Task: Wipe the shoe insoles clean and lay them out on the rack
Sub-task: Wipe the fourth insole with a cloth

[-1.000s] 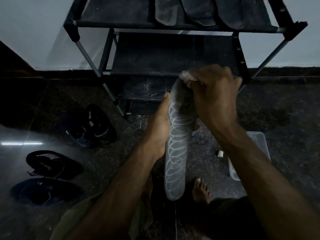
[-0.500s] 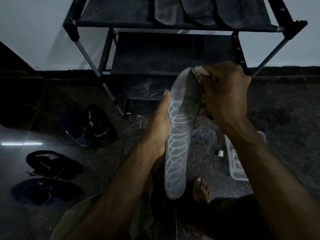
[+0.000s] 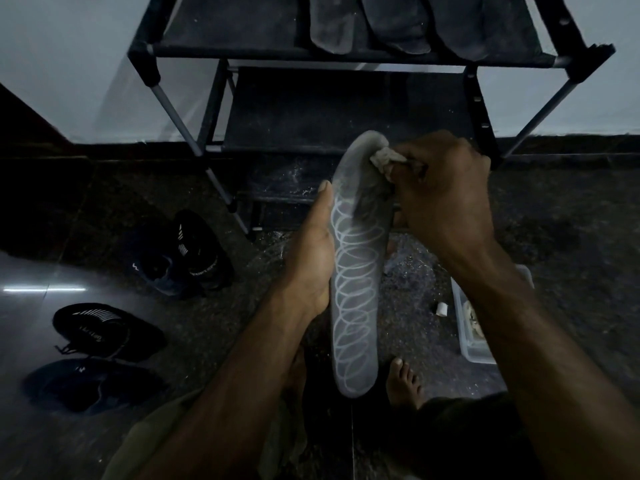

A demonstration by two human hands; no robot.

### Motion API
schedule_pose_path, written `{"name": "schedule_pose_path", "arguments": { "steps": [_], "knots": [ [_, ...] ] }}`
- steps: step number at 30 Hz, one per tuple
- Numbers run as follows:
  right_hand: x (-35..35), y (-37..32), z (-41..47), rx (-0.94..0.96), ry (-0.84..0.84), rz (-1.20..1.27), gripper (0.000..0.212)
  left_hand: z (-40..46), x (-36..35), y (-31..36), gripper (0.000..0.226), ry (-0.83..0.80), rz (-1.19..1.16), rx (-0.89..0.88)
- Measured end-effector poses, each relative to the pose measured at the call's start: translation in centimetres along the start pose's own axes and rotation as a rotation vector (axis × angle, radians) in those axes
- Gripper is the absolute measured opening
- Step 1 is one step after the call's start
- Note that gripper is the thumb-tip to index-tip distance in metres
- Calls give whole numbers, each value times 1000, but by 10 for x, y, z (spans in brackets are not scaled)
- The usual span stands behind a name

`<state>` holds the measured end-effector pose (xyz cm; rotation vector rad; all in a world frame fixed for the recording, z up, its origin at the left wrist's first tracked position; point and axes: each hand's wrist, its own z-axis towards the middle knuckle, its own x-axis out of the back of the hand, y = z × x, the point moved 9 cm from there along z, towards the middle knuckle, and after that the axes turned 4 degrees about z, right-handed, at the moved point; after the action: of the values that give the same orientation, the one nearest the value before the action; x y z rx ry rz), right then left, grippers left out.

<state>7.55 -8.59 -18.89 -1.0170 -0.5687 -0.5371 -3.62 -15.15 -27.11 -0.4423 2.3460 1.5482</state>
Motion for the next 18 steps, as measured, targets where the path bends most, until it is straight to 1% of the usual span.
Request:
{"name": "schedule_pose_path", "arguments": {
  "steps": [3,7,8,10,12,14,16,18],
  "knots": [
    [-2,-2,-1,-3,19,-28,18,2,4,-2,54,11,-18,20],
    [-22,-40,-12,104,-138,71,20,4,11,0,55,63,-66,-7],
    [-25,-46,-14,125,-156,74,20,4,11,0,54,61,-93,-5],
    [-23,-40,-13,130,-126,35,22,6,13,-3,55,69,-103,7],
    [-12,-20,-7,71,-47,-13,28,7,14,-8,60,64,-70,28],
    [-1,0,-1,1,20,2,33,5,12,-9,58,50,-49,34],
    [-2,-3,-4,-18,29,31,28,5,8,-8,57,25,-56,34],
    [-14,-25,-12,11,-12,54,19,7,10,-7,57,27,-81,17]
  ]
}}
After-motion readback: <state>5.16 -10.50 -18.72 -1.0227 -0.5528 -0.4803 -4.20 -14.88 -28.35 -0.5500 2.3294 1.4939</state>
